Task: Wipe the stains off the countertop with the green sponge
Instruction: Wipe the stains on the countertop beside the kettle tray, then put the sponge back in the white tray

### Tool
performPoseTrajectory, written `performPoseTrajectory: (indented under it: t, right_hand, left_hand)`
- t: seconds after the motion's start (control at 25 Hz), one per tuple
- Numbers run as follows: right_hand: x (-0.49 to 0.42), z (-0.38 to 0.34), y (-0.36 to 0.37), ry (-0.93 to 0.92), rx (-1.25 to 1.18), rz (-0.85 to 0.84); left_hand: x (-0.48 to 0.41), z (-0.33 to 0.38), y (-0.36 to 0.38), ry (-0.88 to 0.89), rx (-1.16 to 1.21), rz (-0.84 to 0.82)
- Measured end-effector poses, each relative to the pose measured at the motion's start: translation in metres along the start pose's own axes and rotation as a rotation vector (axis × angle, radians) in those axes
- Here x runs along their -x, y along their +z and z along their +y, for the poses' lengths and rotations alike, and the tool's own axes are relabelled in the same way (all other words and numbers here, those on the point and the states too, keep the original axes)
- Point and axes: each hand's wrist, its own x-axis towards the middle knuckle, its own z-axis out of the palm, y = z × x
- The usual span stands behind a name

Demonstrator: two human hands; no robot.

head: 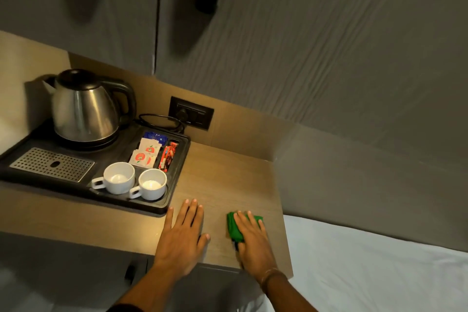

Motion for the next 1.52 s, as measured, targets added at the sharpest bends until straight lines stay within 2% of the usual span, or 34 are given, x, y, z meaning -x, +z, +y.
performPoseTrajectory:
  t: [0.12, 0.24, 0.48, 0.72, 0.92, 1.12, 1.32, 1.52]
  right_hand:
    - [-0.007, -0.015, -0.007, 0.040, -0.027, 0.038]
    - [0.023, -0.022, -0.004, -0.073, 0.026, 0.033]
    - [0.107, -0.071, 0.021, -0.420, 0.085, 0.019]
    - [0.219, -0.144, 0.084, -0.786, 0.032, -0.162]
    - [0.354, -0.246, 0.134, -1.113, -0.125, -0.160]
    - [0.487, -0.351, 0.165, -1.362, -0.165, -0.331]
    - [0.620, -0.457, 0.198, -1.471, -0.150, -0.511]
    - [0.750, -0.562, 0.254, -1.534, -0.184, -0.611]
  left_hand:
    - [0.035, 0.000, -0.015, -0.002, -0.022, 0.050]
    - [0.100, -0.004, -0.023, -0.044, -0.062, 0.063]
    - [0.264, 0.008, -0.017, -0.341, -0.035, 0.055]
    - [0.459, 0.046, 0.007, -0.703, -0.028, 0.066]
    - [0.642, 0.076, 0.006, -1.050, -0.075, -0.002]
    - [0.790, 0.099, 0.006, -1.338, -0.057, 0.020]
    - [0.938, 0.102, 0.005, -1.578, -0.012, 0.080]
    - [1.087, 0.068, 0.018, -1.640, -0.044, 0.165]
